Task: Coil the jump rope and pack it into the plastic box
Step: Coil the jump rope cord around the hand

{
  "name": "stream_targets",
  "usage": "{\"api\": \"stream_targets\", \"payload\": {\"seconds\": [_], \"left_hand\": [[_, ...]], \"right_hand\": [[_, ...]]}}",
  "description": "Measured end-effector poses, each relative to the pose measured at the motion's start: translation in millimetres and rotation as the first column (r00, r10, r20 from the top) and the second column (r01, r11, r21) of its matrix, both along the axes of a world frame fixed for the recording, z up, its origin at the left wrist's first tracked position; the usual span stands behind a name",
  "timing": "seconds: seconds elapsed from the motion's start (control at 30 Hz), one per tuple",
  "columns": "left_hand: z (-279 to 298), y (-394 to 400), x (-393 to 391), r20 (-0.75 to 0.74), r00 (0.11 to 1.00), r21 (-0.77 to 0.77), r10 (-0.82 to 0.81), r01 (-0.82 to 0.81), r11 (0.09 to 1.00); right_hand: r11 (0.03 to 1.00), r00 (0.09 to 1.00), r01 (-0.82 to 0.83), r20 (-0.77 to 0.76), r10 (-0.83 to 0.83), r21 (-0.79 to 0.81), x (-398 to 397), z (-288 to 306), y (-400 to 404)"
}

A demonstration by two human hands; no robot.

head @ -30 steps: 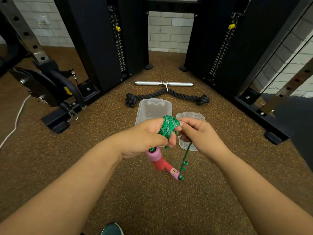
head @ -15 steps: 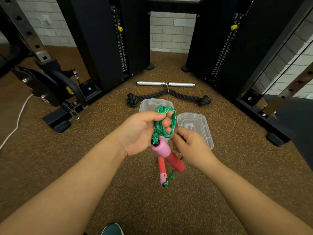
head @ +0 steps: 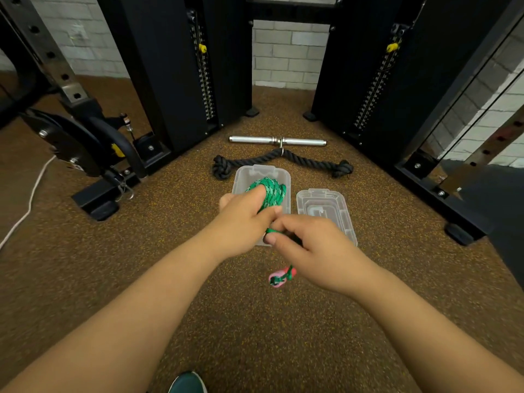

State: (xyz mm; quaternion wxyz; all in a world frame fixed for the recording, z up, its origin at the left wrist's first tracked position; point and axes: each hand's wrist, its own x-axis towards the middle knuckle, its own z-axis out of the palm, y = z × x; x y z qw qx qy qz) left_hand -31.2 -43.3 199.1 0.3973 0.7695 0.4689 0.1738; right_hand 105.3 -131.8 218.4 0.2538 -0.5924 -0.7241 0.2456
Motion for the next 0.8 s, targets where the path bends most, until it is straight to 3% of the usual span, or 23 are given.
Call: {"api": "stream_targets", "payload": {"seconds": [0.13,0.37,0.47,0.6,0.7,0.8], "left_hand": [[10,0,-7,0.109,0.992,-0.182,-0.065,0.084,0.98],[23,-7,-4,0.148,0.943,-0.356,-0.297,0.331,0.874],[23,-8,-2,0.303,0.919,-0.41,-0.252,0.365,0.836],[25,-8,-2,0.579,0.815,-0.574,-0.008,0.415,0.706],[24,-7,-2,0.629,0.777,-0.616,0.037,0.469,0.633],[23,-3,-4,0.629,0.775,-0.643,0.063,0.473,0.603]], "right_hand": [[0.981,0.939,0.129,-0.3,-0.167,-0.143,16,10,3],[0.965,0.859,0.243,-0.44,-0.261,-0.098,34,-4,12],[0.949,0.769,0.289,-0.559,-0.31,-0.128,34,-10,16],[0.958,0.777,0.098,-0.581,-0.242,-0.269,29,-21,15],[0.934,0.748,-0.024,-0.626,-0.22,-0.357,28,-27,15],[0.936,0.719,-0.11,-0.677,-0.158,-0.336,33,-25,17]]}}
